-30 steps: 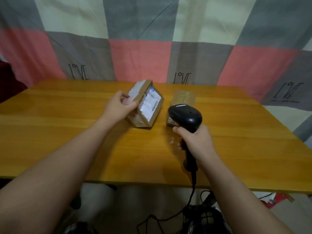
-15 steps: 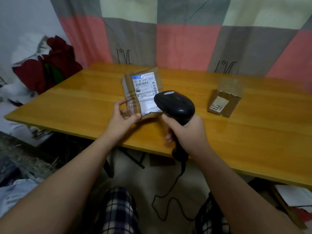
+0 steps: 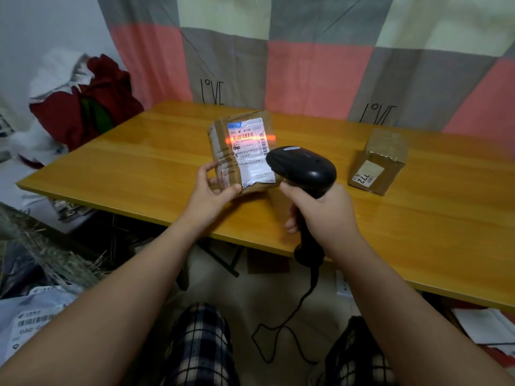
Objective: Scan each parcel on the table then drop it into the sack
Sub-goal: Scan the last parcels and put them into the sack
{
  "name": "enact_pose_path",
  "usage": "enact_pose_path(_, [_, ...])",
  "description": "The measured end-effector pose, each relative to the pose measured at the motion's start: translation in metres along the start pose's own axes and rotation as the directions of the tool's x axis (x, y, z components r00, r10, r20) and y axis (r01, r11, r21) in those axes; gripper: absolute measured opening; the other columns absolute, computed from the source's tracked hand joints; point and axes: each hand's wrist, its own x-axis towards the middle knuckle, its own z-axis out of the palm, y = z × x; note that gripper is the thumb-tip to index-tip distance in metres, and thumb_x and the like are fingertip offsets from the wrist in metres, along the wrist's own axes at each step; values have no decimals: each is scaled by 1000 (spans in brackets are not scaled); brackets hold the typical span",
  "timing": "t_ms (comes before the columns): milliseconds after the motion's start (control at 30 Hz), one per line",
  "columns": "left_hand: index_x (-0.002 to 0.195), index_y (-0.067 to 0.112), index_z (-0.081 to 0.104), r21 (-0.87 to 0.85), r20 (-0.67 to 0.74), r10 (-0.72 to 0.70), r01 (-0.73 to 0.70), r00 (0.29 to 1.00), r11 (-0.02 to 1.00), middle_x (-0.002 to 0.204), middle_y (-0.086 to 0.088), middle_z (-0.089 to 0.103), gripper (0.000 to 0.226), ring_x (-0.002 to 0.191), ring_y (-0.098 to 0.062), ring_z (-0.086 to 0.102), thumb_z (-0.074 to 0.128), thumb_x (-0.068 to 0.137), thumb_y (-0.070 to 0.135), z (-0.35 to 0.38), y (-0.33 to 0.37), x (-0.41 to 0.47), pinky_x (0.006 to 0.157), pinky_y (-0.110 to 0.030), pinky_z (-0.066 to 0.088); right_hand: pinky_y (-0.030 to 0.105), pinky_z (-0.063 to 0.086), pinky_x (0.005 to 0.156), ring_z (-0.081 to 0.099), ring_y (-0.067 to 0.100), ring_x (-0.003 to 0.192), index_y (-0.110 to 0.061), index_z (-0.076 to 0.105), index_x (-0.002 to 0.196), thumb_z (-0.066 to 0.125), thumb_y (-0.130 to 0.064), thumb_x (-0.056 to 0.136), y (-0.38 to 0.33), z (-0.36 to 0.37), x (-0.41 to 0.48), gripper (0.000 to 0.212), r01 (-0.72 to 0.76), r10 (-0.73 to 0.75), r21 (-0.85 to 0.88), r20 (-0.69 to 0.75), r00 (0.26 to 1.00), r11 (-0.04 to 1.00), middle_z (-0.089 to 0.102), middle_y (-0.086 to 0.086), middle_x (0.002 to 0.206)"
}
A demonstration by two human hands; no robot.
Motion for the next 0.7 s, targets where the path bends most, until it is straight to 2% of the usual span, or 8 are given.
enact_pose_path(200, [141, 25, 27, -8, 1, 25, -25, 1000, 1000, 107, 11, 50, 72, 92, -1, 59, 71, 84, 18, 2, 1, 1, 64, -9, 49, 36, 56, 52, 63, 26, 48, 3, 65, 77, 67, -26, 87, -24, -10, 2, 30, -21, 22, -46, 18, 1000, 999, 60, 14, 58])
enact_pose_path(333, [140, 24, 27, -15, -10, 45, -45, 999, 999, 114, 6, 50, 73, 105, -12, 58, 73, 83, 17, 2, 1, 3, 80, -19, 49, 33, 55, 50, 62, 25, 48, -2, 65, 79, 67, -27, 88, -32, -13, -3, 26, -28, 29, -55, 25, 999, 998, 60, 14, 59])
enact_pose_path(467, [138, 23, 30, 10, -59, 71, -70, 996, 997, 107, 12, 51, 74, 110, -17, 58, 76, 80, 18, -1, -3, 2, 93, -32, 50, 31, 53, 46, 59, 24, 47, -19, 61, 83, 65, -25, 89, -36, -13, -8, 9, -27, 28, -5, 64, 998, 1000, 57, 15, 59])
enact_pose_path(567, [139, 26, 29, 7, -82, 83, -83, 993, 997, 107, 14, 50, 75, 107, -14, 59, 76, 80, 20, -8, -3, -7, 91, -30, 51, 31, 51, 46, 57, 25, 46, -24, 59, 81, 65, -23, 89, -37, -6, -11, 11, -32, 30, 18, 85, 996, 999, 55, 15, 58])
enact_pose_path(700, [139, 33, 27, -28, -131, 90, -94, 987, 995, 115, 10, 49, 74, 101, -7, 61, 74, 82, 19, -34, -2, -38, 70, -11, 48, 30, 48, 44, 53, 25, 43, -18, 62, 79, 66, -20, 89, -33, 20, -14, 11, -31, 22, 56, 153, 988, 998, 53, 14, 56])
